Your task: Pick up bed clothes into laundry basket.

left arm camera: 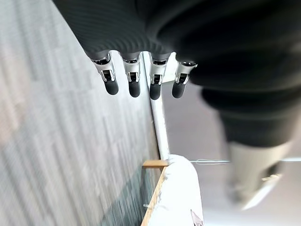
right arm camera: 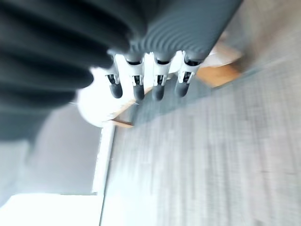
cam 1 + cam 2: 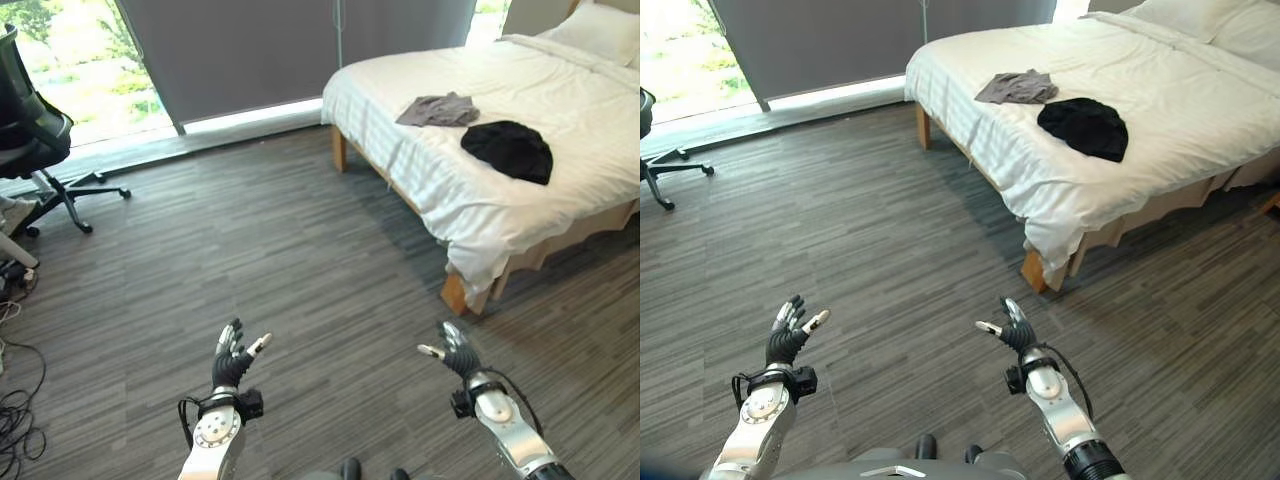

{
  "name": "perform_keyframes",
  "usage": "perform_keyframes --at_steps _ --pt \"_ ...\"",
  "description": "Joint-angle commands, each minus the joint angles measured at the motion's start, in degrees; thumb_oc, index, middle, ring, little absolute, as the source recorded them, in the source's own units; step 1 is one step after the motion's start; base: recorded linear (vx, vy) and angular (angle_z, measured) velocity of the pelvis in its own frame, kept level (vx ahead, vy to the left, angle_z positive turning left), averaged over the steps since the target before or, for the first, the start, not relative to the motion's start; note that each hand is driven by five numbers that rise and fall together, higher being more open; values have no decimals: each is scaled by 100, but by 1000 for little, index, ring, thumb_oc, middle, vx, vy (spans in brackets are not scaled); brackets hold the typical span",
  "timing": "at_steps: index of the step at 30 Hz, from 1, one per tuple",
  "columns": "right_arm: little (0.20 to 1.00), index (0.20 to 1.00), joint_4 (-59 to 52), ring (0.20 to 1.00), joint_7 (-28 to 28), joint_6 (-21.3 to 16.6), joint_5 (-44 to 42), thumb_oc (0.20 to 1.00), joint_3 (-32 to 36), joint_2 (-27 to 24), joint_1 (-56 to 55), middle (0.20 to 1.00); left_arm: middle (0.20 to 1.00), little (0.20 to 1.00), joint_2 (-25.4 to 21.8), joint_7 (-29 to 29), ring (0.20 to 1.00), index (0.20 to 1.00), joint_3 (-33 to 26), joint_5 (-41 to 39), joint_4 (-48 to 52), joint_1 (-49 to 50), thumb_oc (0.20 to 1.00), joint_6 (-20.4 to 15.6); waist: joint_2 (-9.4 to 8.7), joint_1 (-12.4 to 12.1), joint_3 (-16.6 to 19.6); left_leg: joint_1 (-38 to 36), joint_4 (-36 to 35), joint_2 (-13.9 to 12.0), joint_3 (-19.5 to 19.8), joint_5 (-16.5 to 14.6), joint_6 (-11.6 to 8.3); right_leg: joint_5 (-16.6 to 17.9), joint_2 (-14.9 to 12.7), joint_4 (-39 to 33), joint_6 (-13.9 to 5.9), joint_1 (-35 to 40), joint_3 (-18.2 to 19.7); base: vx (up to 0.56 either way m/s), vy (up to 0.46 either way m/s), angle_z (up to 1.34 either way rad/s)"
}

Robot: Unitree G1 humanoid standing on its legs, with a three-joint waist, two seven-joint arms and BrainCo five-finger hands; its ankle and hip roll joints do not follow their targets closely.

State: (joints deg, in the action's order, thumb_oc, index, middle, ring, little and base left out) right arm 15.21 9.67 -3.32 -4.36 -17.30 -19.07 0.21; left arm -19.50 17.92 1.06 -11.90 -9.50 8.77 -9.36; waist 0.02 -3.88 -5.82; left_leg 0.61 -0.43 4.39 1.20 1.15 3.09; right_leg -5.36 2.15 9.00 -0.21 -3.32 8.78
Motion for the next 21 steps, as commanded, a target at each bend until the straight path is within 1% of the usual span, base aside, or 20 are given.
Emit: perform_keyframes --at_steps 1,3,4,5,6,7,8,9,10,11,12,13,14,15,16,17,18,19,20,21 --pt "1000 1000 -771 1000 239 -424 141 1000 327 -104 295 1000 1000 1000 -277 367 1000 1000 -499 389 794 -435 1000 -551 -309 5 -117 -426 -457 -165 1170 -367 -313 572 -244 -1400 -292 767 450 0 0 0" --pt "1000 1000 -1127 1000 337 -500 221 1000 479 -117 299 1000 1000 1000 -260 486 1000 1000 -449 355 1006 -628 1000 -553 -334 33 -110 -403 -457 -161 1244 -357 -307 554 -241 -1389 -265 752 485 -4 -10 -2" --pt "1000 1000 -1366 1000 365 -539 272 1000 613 -152 230 1000 1000 1000 -201 434 1000 1000 -496 172 1203 -605 1000 -635 -357 56 -135 -351 -457 -154 1297 -282 -320 583 -214 -1348 -248 688 548 -3 -35 3" --pt "1000 1000 -1570 1000 356 -562 257 1000 699 -152 140 1000 1000 1000 -109 299 1000 1000 -443 -108 1351 -554 1000 -704 -373 91 -134 -335 -457 -161 1336 -292 -328 560 -191 -1304 -226 662 571 27 -78 26" --pt "1000 1000 -1688 1000 319 -580 73 1000 691 -30 6 1000 1000 1000 71 207 1000 1000 -245 -429 1296 -544 1000 -683 -404 122 -167 -322 -457 -220 1387 -288 -343 517 -147 -1228 -187 632 616 134 -99 37" --pt "1000 1000 -1750 1000 284 -565 11 1000 686 16 -95 1000 1000 1000 142 110 1000 1000 -193 -611 1295 -461 1000 -661 -435 102 -204 -296 -317 -256 1380 -393 -347 443 -138 -1209 -157 666 667 127 -161 29" --pt "1000 1000 -1896 1000 251 -617 35 1000 623 57 -234 1000 1000 1000 259 -20 1000 1000 -170 -892 1204 -267 1000 -592 -534 38 -439 117 625 -222 1223 -427 -454 399 -165 -1181 -101 727 718 71 -105 6" --pt "1000 1000 -1905 1000 251 -614 37 1000 625 60 -243 1000 1000 1000 253 -28 1000 1000 -172 -901 1206 -263 1000 -592 -531 30 -425 219 801 -205 1214 -513 -451 400 -163 -1179 -110 703 726 -16 -113 -4" --pt "1000 1000 -1879 1000 278 -619 39 1000 558 74 -268 1000 1000 1000 287 -21 1000 1000 -134 -996 1164 -216 1000 -575 -547 -19 -575 623 1527 -165 1147 -173 -507 415 -156 -1187 -78 744 757 -57 -69 -11" --pt "1000 1000 -1883 1000 334 -611 42 1000 514 42 -267 1000 1000 1000 300 -28 1000 1000 -122 -1064 1147 -157 1000 -525 -551 -142 -786 1372 2712 26 1230 421 -429 481 -165 -1164 -25 777 778 -41 -89 -43" --pt "1000 1000 -1927 1000 388 -595 124 1000 490 -25 -264 1000 1000 1000 418 -89 1000 1000 -186 -1246 1111 24 1000 -501 -613 -327 -1004 2176 4064 487 1368 483 -247 495 -243 -1179 16 888 909 -39 -48 -55" --pt "1000 1000 -1928 1000 388 -594 124 1000 492 -27 -260 1000 1000 1000 421 -90 1000 1000 -187 -1247 1114 20 1000 -499 -609 -318 -965 2242 4064 486 1376 524 -256 519 -236 -1175 8 824 905 101 25 -47" --pt "1000 1000 -1838 1000 404 -554 155 1000 461 -45 -213 1000 1000 1000 608 -106 1000 1000 -140 -1351 1016 162 1000 -499 -640 -465 -973 2805 4567 938 1160 167 -211 510 -252 -1234 22 1029 1093 107 49 -40" --pt "1000 1000 -1834 1000 405 -556 155 1000 460 -48 -213 1000 1000 1000 610 -109 1000 1000 -137 -1353 1009 162 1000 -505 -633 -487 -945 2846 4615 926 1129 132 -191 502 -256 -1258 13 1019 1119 285 98 -70" --pt "1000 1000 -1783 1000 320 -482 240 1000 470 -82 -227 1000 1000 1000 654 -234 1000 1000 -223 -1410 962 279 1000 -493 -585 -601 -878 3126 4303 949 676 65 -228 459 -178 -1252 53 1139 1275 184 65 -91" --pt "1000 1000 -1783 1000 317 -482 242 1000 469 -84 -229 1000 1000 1000 655 -240 1000 1000 -225 -1413 963 283 1000 -493 -596 -633 -871 3125 4298 935 638 55 -218 453 -192 -1252 49 1132 1311 297 76 -79" --pt "1000 1000 -1695 1000 287 -478 283 1000 460 -75 -237 1000 1000 1000 616 -270 1000 1000 -241 -1411 946 252 1000 -485 -557 -709 -841 3188 3838 759 383 108 -246 359 -135 -1216 76 1188 1371 422 139 -45" --pt "1000 1000 -1475 1000 324 -433 280 1000 455 -64 -226 1000 1000 1000 543 -261 1000 1000 -291 -1371 918 232 1000 -509 -369 -798 -705 3027 2445 370 0 133 -221 127 52 -1282 119 1400 1393 420 135 -21" --pt "1000 1000 -1460 1000 328 -443 279 1000 454 -66 -225 1000 1000 1000 545 -258 1000 1000 -283 -1368 917 236 1000 -512 -415 -851 -747 2896 2275 388 -68 197 -207 125 -16 -1280 108 1437 1441 460 207 -8" --pt "1000 1000 -1428 1000 339 -426 294 1000 436 -43 -208 1000 1000 1000 538 -207 1000 1000 -288 -1389 913 208 1000 -523 -314 -881 -695 2906 1719 217 -177 353 -236 -3 52 -1301 130 1597 1508 451 264 -27"
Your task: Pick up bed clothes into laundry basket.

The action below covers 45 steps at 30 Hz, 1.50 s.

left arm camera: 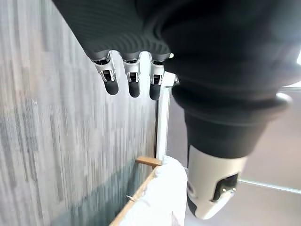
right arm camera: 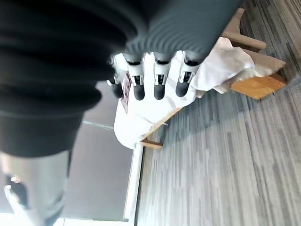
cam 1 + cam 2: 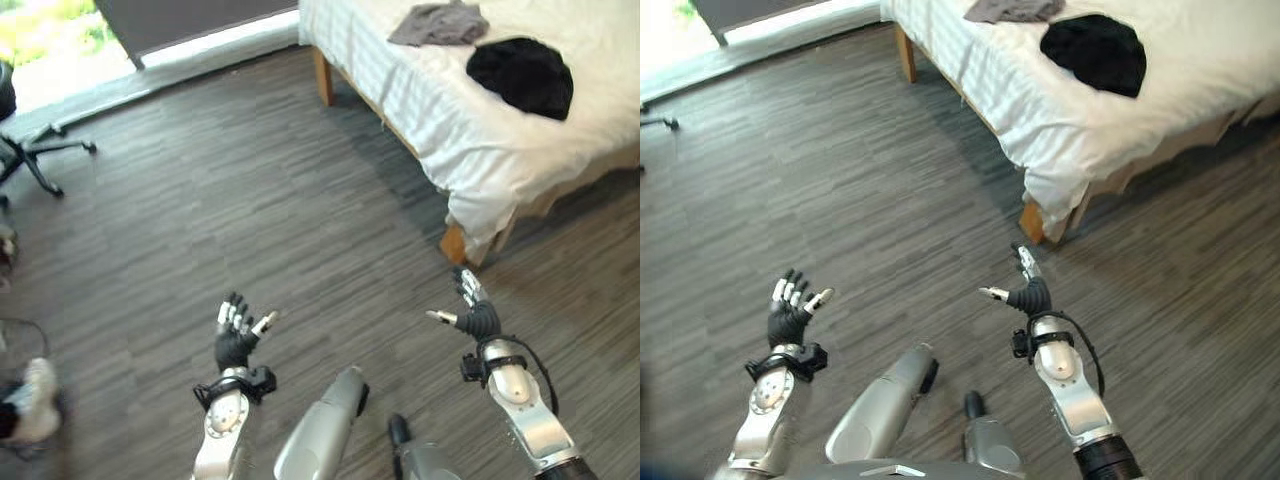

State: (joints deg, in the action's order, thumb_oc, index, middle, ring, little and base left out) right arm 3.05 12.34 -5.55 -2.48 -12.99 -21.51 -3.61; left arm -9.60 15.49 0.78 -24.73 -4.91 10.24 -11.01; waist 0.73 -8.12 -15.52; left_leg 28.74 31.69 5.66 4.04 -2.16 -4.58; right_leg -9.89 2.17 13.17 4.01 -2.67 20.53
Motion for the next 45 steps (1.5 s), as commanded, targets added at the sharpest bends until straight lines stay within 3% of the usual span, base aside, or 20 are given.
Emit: perform_keyframes --at_steps 1,4,5,6,8,11,13,16,19,22,25,30,31,33,34,36,39,41,43,45 --pt "1000 1000 -172 1000 44 -190 136 1000 19 215 174 1000 1000 1000 -473 54 1000 1000 -319 -142 421 38 1000 -371 -338 -516 294 -65 -2455 -175 -777 896 465 212 -56 -1702 -335 1809 337 453 266 -41" --pt "1000 1000 -60 1000 3 -156 327 1000 35 378 7 1000 1000 1000 -593 71 1000 1000 -255 102 279 33 1000 -299 -541 -534 538 -535 -3380 -269 -746 1291 559 70 -771 -1440 -670 2271 144 809 494 -63" --pt "1000 1000 -51 1000 -41 -177 381 1000 2 413 5 1000 1000 1000 -647 138 1000 1000 -160 207 232 -147 1000 -261 -650 -423 599 -797 -3475 -38 -576 1352 573 351 -905 -1099 -838 2108 -11 638 460 2" --pt "1000 1000 19 1000 -38 -184 486 1000 -19 433 2 1000 1000 1000 -715 149 1000 1000 -122 255 240 -263 1000 -264 -634 -312 636 -1190 -3601 62 -379 1323 594 1550 -926 -96 -1168 1457 -23 492 446 25" --pt "1000 1000 47 1000 -72 -193 568 1000 -55 374 15 1000 1000 1000 -861 95 1000 1000 -63 301 239 -350 1000 -228 -438 -59 512 -1704 -3669 -55 -59 1161 655 2278 -700 1284 -1024 814 -60 343 349 29" --pt "1000 1000 12 1000 41 -237 708 1000 -36 384 76 1000 1000 1000 -961 50 1000 1000 113 409 258 -439 1000 -176 -180 214 407 -2212 -3669 -347 203 836 677 1884 -651 1990 -825 -35 -532 405 263 87" --pt "1000 1000 -46 1000 111 -263 661 1000 60 378 60 1000 1000 1000 -1046 -21 1000 1000 208 354 254 -469 1000 -195 -200 480 325 -2417 -3669 -343 387 661 550 1272 -745 1557 -756 -539 -1139 470 111 33" --pt "1000 1000 -69 1000 141 -275 553 1000 169 321 50 1000 1000 1000 -1102 -77 1000 1000 263 295 273 -540 1000 -197 -241 710 295 -2630 -3669 -243 596 461 495 1032 -422 680 -830 -798 -1550 311 18 80" --pt "1000 1000 35 1000 184 -324 256 1000 328 312 17 1000 1000 1000 -1087 -190 1000 1000 345 285 240 -603 1000 -169 -450 999 285 -3073 -3669 56 990 114 460 1202 72 -568 -937 -1139 -1779 513 40 76" --pt "1000 1000 136 1000 168 -337 94 1000 356 374 -46 1000 1000 1000 -1053 -214 1000 1000 342 291 104 -597 1000 -120 -595 1126 317 -3434 -3669 126 1200 -206 528 1569 144 -1256 -949 -1087 -2156 519 -11 66" --pt "1000 1000 144 1000 117 -361 109 1000 297 464 -318 1000 1000 1000 -948 -320 1000 1000 228 377 -56 -277 1000 -16 -856 1154 520 -4202 -3669 15 1020 -965 615 1943 24 -1704 -942 -973 -3288 617 -88 72" --pt "1000 1000 284 1000 186 -338 271 1000 280 394 -268 1000 1000 1000 -784 -307 1000 1000 315 364 -180 -276 1000 -38 -628 1256 688 -4284 -2861 -448 668 -853 316 1812 54 -1694 -800 -571 -2712 468 -12 -23" --pt "1000 1000 181 1000 169 -299 359 1000 291 274 -142 1000 1000 1000 -811 -415 1000 1000 267 151 -109 -210 1000 -83 -533 1142 584 -3609 -1354 -543 319 -300 95 1663 19 -1757 -710 -251 -2515 328 19 -49" --pt "1000 1000 170 1000 178 -285 383 1000 279 173 -35 1000 1000 1000 -874 -405 1000 1000 240 114 -21 -218 1000 -94 -600 1010 438 -3074 -388 -426 364 5 143 1599 -16 -1762 -614 -65 -2309 319 -6 -89" --pt "1000 1000 148 1000 261 -235 504 1000 275 16 94 1000 1000 1000 -884 -340 1000 1000 227 154 141 -200 1000 -93 -757 745 278 -2296 649 -253 294 -105 342 1435 -130 -1810 -559 277 -2005 141 -22 -125" --pt "1000 1000 123 1000 290 -202 568 1000 244 -27 147 1000 1000 1000 -839 -235 1000 1000 218 129 142 -216 1000 -65 -829 610 192 -1864 871 -160 264 -279 443 1385 -208 -1816 -575 429 -1778 304 81 -116" --pt "1000 1000 -41 1000 254 -99 698 1000 344 -149 168 1000 1000 1000 -795 -271 1000 1000 20 129 208 -65 1000 -50 -845 312 111 -1453 -210 -88 379 -383 475 1223 -262 -1817 -642 662 -1215 402 189 -149" --pt "1000 1000 -89 1000 247 -83 830 1000 377 -237 178 1000 1000 1000 -756 -258 1000 1000 -34 273 254 -50 1000 -52 -729 228 175 -1526 -1581 -56 659 -124 370 1080 -119 -1817 -653 770 -878 392 188 -111" --pt "1000 1000 2 1000 291 -22 956 1000 430 -338 228 1000 1000 1000 -685 -170 1000 1000 -59 349 178 -81 1000 -82 -530 83 268 -1385 -3334 -65 1162 656 213 851 47 -1817 -589 1052 -395 515 253 -65" --pt "1000 1000 46 1000 275 20 986 1000 476 -377 208 1000 1000 1000 -672 -162 1000 1000 -70 321 108 -96 1000 -111 -510 48 296 -1375 -3548 -18 1166 761 152 764 19 -1817 -588 1192 -263 321 182 -106"
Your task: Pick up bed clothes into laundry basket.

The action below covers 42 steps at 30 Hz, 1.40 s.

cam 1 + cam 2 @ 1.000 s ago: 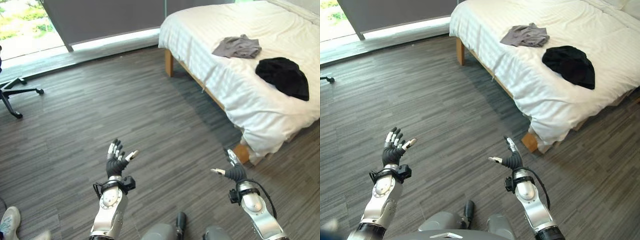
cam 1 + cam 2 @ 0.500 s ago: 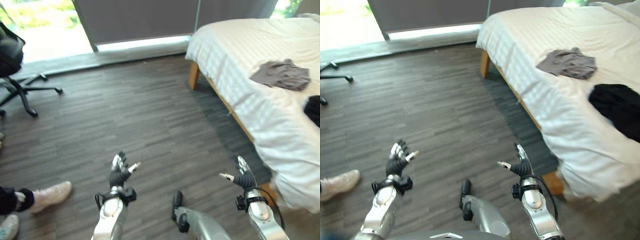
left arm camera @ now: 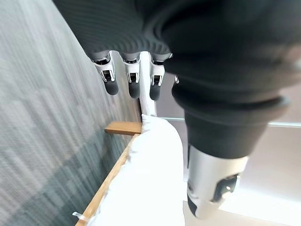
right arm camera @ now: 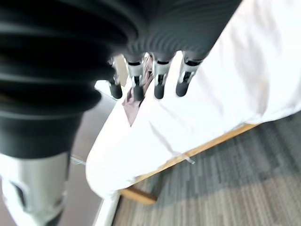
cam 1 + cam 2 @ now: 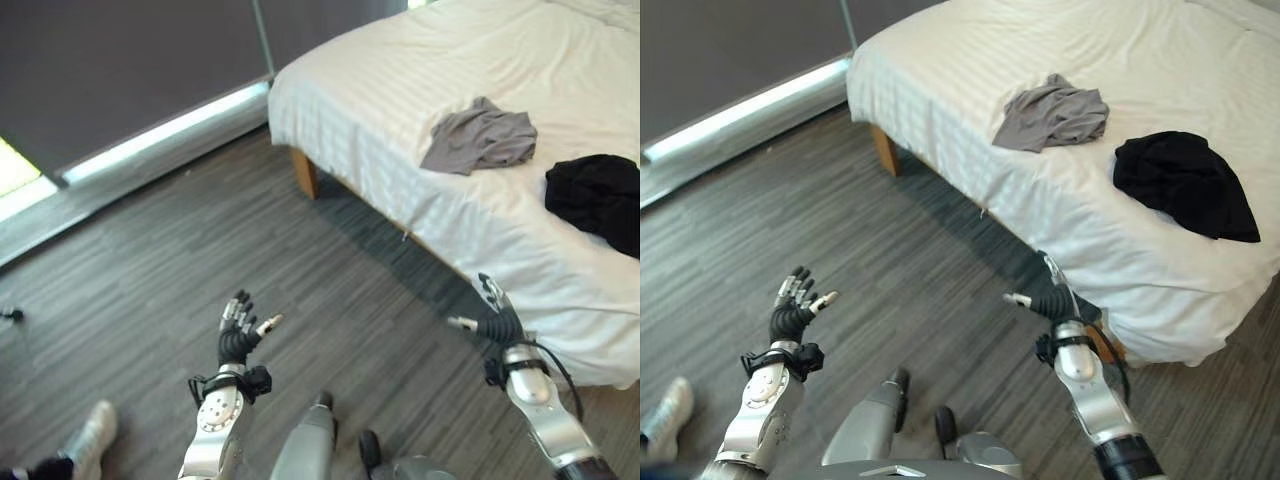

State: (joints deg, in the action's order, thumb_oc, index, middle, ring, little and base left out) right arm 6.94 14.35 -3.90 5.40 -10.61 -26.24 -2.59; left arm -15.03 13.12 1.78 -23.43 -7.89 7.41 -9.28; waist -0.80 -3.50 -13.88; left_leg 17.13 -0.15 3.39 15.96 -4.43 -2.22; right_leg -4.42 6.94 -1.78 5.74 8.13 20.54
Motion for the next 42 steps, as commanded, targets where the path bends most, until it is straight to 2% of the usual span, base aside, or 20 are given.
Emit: perform_keyframes --at_steps 1,3,4,5,6,7,8,9,10,12,14,17,18,20,24,28,31,34,38,42 --pt "1000 1000 -311 1000 67 -125 259 1000 307 91 72 1000 1000 1000 -152 29 1000 1000 -149 205 333 170 1000 -281 -318 -371 220 -236 -443 253 65 999 -98 177 -474 -322 -798 205 -108 213 189 -127" --pt "1000 1000 -371 1000 40 -102 335 1000 358 116 -16 1000 1000 1000 -167 -13 1000 1000 -138 225 274 188 1000 -272 -264 -374 290 -360 -477 212 115 1116 -81 113 -490 -295 -793 228 -33 275 274 -96" --pt "1000 1000 -456 1000 64 -101 510 1000 489 104 -172 1000 1000 1000 -244 -49 1000 1000 -110 258 274 148 1000 -250 -233 -203 384 -625 -442 223 207 1240 -12 -98 -587 154 -845 224 161 414 442 -81" --pt "1000 1000 -528 1000 40 -66 612 1000 505 195 -244 1000 1000 1000 -358 -65 1000 1000 7 377 211 12 1000 -155 -242 -110 388 -942 -452 162 72 1123 86 -5 -609 1071 -1004 -72 250 396 443 -80" --pt "1000 1000 -534 1000 39 -62 615 1000 509 198 -242 1000 1000 1000 -360 -65 1000 1000 6 377 207 3 1000 -156 -222 -139 390 -929 -471 125 54 1155 76 21 -574 1091 -1010 -111 281 204 215 -126" --pt "1000 1000 -531 1000 35 -22 729 1000 473 195 -229 1000 1000 1000 -404 -68 1000 1000 23 434 202 -34 1000 -121 -197 -85 334 -1073 -482 25 -51 1092 100 331 -498 1692 -1112 -382 294 73 99 -135" --pt "1000 1000 -542 1000 64 -15 869 1000 427 169 -169 1000 1000 1000 -460 -34 1000 1000 57 494 215 -75 1000 -125 -143 -29 248 -1215 -485 -95 -159 1009 122 633 -489 2275 -1170 -746 93 157 226 -174" --pt "1000 1000 -672 1000 168 22 1119 1000 438 200 -169 1000 1000 1000 -490 23 1000 1000 91 550 250 -23 1000 -123 -38 -16 211 -1403 -485 -304 -399 858 162 581 -692 2685 -1141 -1161 -682 106 173 -136" --pt "1000 1000 -680 1000 169 27 1126 1000 440 202 -176 1000 1000 1000 -489 26 1000 1000 95 552 250 -21 1000 -124 -42 -4 214 -1403 -485 -298 -386 847 160 557 -696 2712 -1135 -1168 -699 111 169 -78" --pt "1000 1000 -743 1000 401 77 1264 1000 632 187 -55 1000 1000 1000 -548 124 1000 1000 147 582 230 -53 1000 -123 -39 63 245 -1584 -485 -360 -687 650 197 412 -973 2227 -1154 -1474 -1772 146 129 -98" --pt "1000 1000 -644 1000 445 94 1222 1000 692 116 32 1000 1000 1000 -573 99 1000 1000 180 567 208 -72 1000 -142 -63 125 280 -1650 -485 -329 -698 561 205 350 -817 1970 -1133 -1563 -1963 187 88 -61" --pt "1000 1000 -259 1000 600 126 999 1000 770 -92 384 1000 1000 1000 -676 122 1000 1000 182 513 -45 -279 1000 -140 -234 200 368 -1831 -485 -206 -827 336 184 470 -655 794 -1123 -1567 -2578 309 34 17" --pt "1000 1000 -2 1000 488 66 707 1000 882 -549 689 1000 1000 1000 -1782 -511 1000 1000 -519 -485 -1566 -649 1000 -179 -182 188 470 -1964 -485 -242 -916 235 143 583 -658 499 -1138 -1556 -2783 307 5 35" --pt "1000 1000 300 1000 684 197 769 1000 930 -569 873 1000 1000 1000 -1115 -301 1000 1000 -126 -5 -455 -94 1000 -338 -346 49 458 -2123 -485 -272 -1063 12 143 834 -800 -31 -1176 -1547 -3215 289 -77 -57" --pt "1000 1000 672 1000 806 234 710 1000 1163 -911 1086 1000 1000 1000 -961 -349 1000 1000 -281 17 -177 273 1000 -308 -409 -31 520 -2330 -485 -361 -1183 -181 89 970 -849 -240 -1147 -1294 -3043 222 -59 0" --pt "1000 1000 1042 1000 735 265 529 1000 1246 -1408 1318 1000 1000 1000 -934 -434 1000 1000 -330 -95 -143 320 1000 -328 -316 -69 571 -2419 -430 -585 -1320 -182 -57 900 -872 -322 -1099 -1096 -2971 203 -44 31" --pt "1000 1000 1030 1000 700 270 514 1000 1467 -1585 1165 1000 1000 1000 -830 -439 1000 1000 -446 -125 -212 327 1000 -332 -249 -91 477 -2183 265 -768 -1364 -122 -211 729 -910 -322 -1035 -933 -2890 150 -54 -20" --pt "1000 1000 1049 1000 701 250 508 1000 1538 -1865 1248 1000 1000 1000 -801 -434 1000 1000 -470 -147 -243 326 1000 -348 -224 -191 340 -1800 1105 -703 -1181 164 -268 645 -931 -322 -973 -813 -2818 105 -84 -11" --pt "1000 1000 1294 1000 817 328 575 1000 1523 -2215 1556 1000 1000 1000 -712 -431 1000 1000 -479 -205 -246 387 1000 -399 -176 -275 252 -1405 1558 -671 -1102 240 -272 552 -1037 -322 -989 -754 -2746 60 -10 -13" --pt "1000 1000 2141 1000 1038 440 608 1000 1105 -2715 2496 1000 1000 1000 -652 -401 1000 1000 -367 -342 -294 599 1000 -423 -8 -547 240 -1107 570 -643 -940 296 -225 383 -1072 -322 -1067 -649 -2509 195 41 -20"
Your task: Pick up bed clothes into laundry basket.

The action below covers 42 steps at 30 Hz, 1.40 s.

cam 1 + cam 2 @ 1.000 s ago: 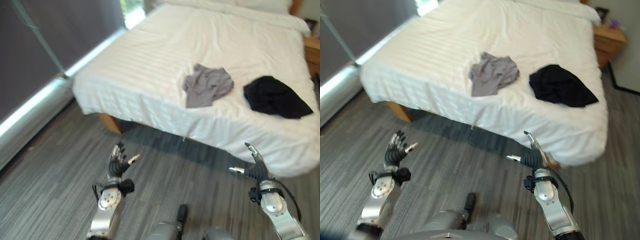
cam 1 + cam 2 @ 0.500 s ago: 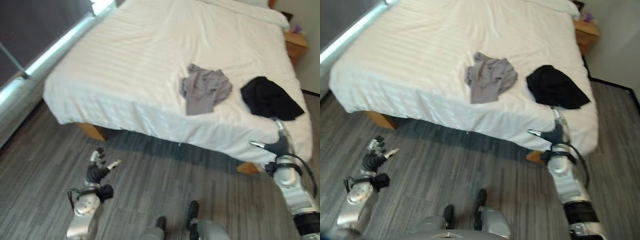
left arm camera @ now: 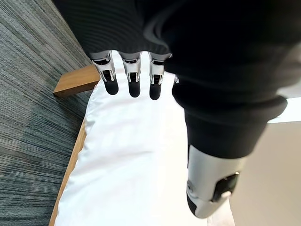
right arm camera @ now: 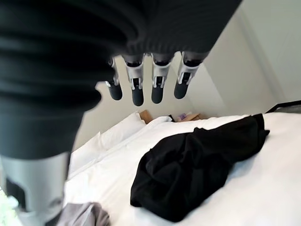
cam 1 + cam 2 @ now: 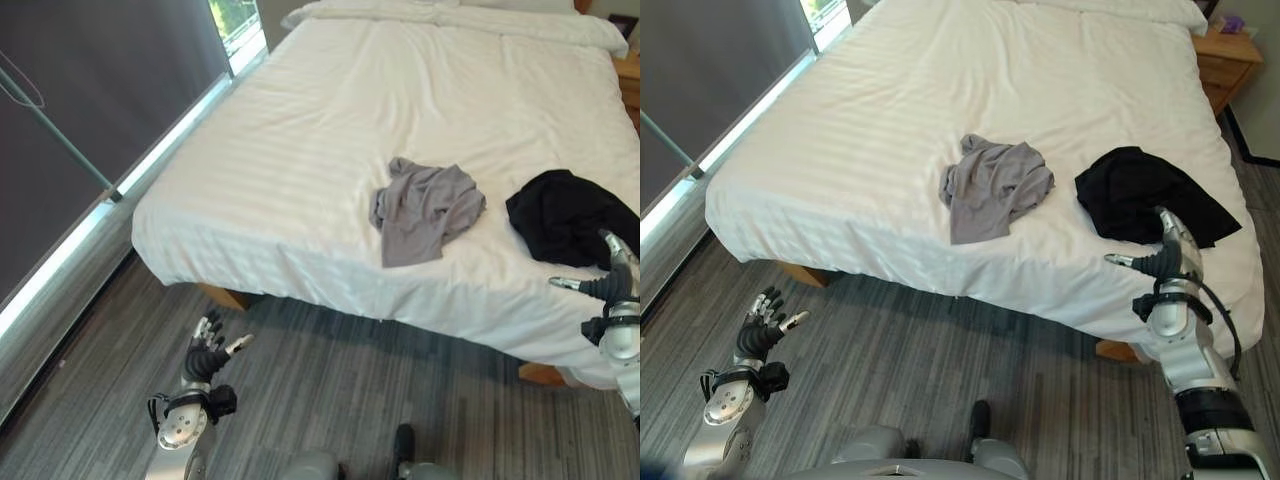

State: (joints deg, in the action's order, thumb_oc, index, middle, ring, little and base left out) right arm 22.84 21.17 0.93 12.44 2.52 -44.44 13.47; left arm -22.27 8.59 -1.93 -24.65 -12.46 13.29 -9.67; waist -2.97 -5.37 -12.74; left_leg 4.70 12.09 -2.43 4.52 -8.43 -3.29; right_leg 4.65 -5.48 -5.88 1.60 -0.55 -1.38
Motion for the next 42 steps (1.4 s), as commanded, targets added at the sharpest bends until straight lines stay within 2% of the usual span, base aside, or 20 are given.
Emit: perform_keyframes --at_steps 1,4,5,7,13,18,21,23,25,26,27,28,30,31,32,33,34,35,38,42 --pt "1000 1000 615 1000 372 -62 -110 1000 -287 -908 978 1000 1000 1000 94 52 1000 1000 -13 -222 158 12 1000 -388 215 -344 124 93 -727 -63 190 722 -117 -537 166 88 -652 223 -305 156 21 -27" --pt "1000 1000 1279 1000 469 -18 -139 1000 -757 -925 1530 1000 1000 1000 58 55 1000 1000 90 -242 140 107 1000 -443 411 -627 77 455 -1421 182 614 1189 -108 -662 369 88 -605 341 -81 187 -21 -48" --pt "1000 1000 1748 1000 524 25 -149 1000 -1025 -959 1851 1000 1000 1000 2 48 1000 1000 114 -259 148 141 1000 -519 483 -825 10 807 -1590 426 828 1289 -117 -749 472 88 -564 431 43 154 -52 -85" --pt "1000 1000 1958 1000 534 19 -206 1000 -1174 -971 2061 1000 1000 1000 -22 43 1000 1000 114 -259 154 150 1000 -550 503 -857 -9 915 -1612 504 875 1320 -120 -787 496 88 -545 472 93 103 -27 -100" --pt "1000 1000 2407 1000 454 47 -393 1000 -1525 -933 2373 1000 1000 1000 -91 -3 1000 1000 188 -325 38 224 1000 -586 666 -956 54 739 -1577 586 397 1661 63 -991 649 88 -450 674 53 112 36 12" --pt "1000 1000 2194 1000 362 117 -200 1000 -1605 -789 2149 1000 1000 1000 -41 -15 1000 1000 230 -363 -90 266 1000 -581 606 -1016 160 787 -1594 865 93 1732 196 -1112 716 88 -421 821 208 139 54 -12" --pt "1000 1000 2085 1000 322 149 -85 1000 -1605 -793 2079 1000 1000 1000 -74 -4 1000 1000 259 -329 -108 209 1000 -541 528 -1050 229 743 -1660 894 5 1624 301 -1171 709 88 -436 853 256 162 62 -22" --pt "1000 1000 2215 1000 280 203 90 1000 -1595 -802 1963 1000 1000 1000 -175 -37 1000 1000 319 -308 -74 95 1000 -495 295 -1086 311 600 -1709 962 215 1531 367 -1054 569 205 -504 999 239 226 10 -21" --pt "1000 1000 2227 1000 254 201 147 1000 -1561 -796 1901 1000 1000 1000 -237 -37 1000 1000 326 -296 -96 49 1000 -460 247 -1081 279 501 -1709 923 260 1468 389 -1034 523 748 -589 812 190 100 -23 -12" --pt "1000 1000 2191 1000 215 208 178 1000 -1529 -822 1875 1000 1000 1000 -294 -30 1000 1000 359 -296 -155 -46 1000 -433 191 -1002 183 358 -1709 936 315 1398 425 -762 472 1506 -827 478 142 -6 58 -19" --pt "1000 1000 2168 1000 141 257 209 1000 -1640 -948 2077 1000 1000 1000 -433 26 1000 1000 476 -280 -146 -246 1000 -420 361 -753 -83 186 -1709 753 452 1441 491 120 666 3056 -1160 -529 276 11 110 -20" --pt "1000 1000 2201 1000 135 258 166 1000 -1713 -1013 2239 1000 1000 1000 -467 40 1000 1000 569 -265 -168 -353 1000 -417 508 -634 -136 129 -1709 628 549 1437 488 87 854 3598 -1103 -1014 309 -43 111 -12" --pt "1000 1000 2215 1000 144 259 109 1000 -1780 -1033 2384 1000 1000 1000 -445 56 1000 1000 607 -228 -164 -425 1000 -411 572 -536 -144 103 -1709 587 636 1405 471 -65 903 3885 -1023 -1412 280 44 39 30" --pt "1000 1000 2235 1000 156 250 107 1000 -1826 -1053 2455 1000 1000 1000 -451 81 1000 1000 604 -210 -134 -449 1000 -443 571 -506 -170 79 -1709 579 666 1379 447 -162 795 3588 -949 -1512 169 245 -88 11" --pt "1000 1000 2220 1000 148 277 120 1000 -1949 -1073 2610 1000 1000 1000 -427 48 1000 1000 611 -259 -66 -427 1000 -513 552 -463 -209 38 -1709 534 698 1240 351 -468 566 2208 -767 -1481 -80 316 -181 -16" --pt "1000 1000 2216 1000 138 278 96 1000 -1966 -1057 2614 1000 1000 1000 -433 18 1000 1000 639 -260 -65 -458 1000 -525 493 -415 -216 5 -1709 580 762 1174 331 -426 523 1598 -754 -1562 14 284 -170 -38" --pt "1000 1000 2219 1000 139 278 95 1000 -1970 -1052 2614 1000 1000 1000 -436 15 1000 1000 638 -262 -70 -454 1000 -528 510 -402 -217 -24 -1709 558 780 1142 331 -407 542 1501 -747 -1483 -7 302 -205 -18" --pt "1000 1000 2353 1000 180 277 52 1000 -1945 -1067 2545 1000 1000 1000 -576 52 1000 1000 750 -168 -215 -643 1000 -555 406 -357 -195 -105 -1709 603 912 943 331 -202 450 284 -790 -1331 185 221 -209 -5" --pt "1000 1000 2299 1000 233 259 47 1000 -1896 -992 2744 1000 1000 1000 -572 95 1000 1000 606 -154 -251 -644 1000 -620 271 -412 -197 8 -1709 504 739 896 208 100 264 118 -890 -1187 -29 105 -194 50" --pt "1000 1000 2603 1000 254 193 -141 1000 -2045 -1307 3133 1000 1000 1000 -537 26 1000 1000 635 -225 -253 -711 1000 -695 176 -366 2 237 -1709 356 613 934 63 107 182 88 -812 -1118 -228 119 -140 60"
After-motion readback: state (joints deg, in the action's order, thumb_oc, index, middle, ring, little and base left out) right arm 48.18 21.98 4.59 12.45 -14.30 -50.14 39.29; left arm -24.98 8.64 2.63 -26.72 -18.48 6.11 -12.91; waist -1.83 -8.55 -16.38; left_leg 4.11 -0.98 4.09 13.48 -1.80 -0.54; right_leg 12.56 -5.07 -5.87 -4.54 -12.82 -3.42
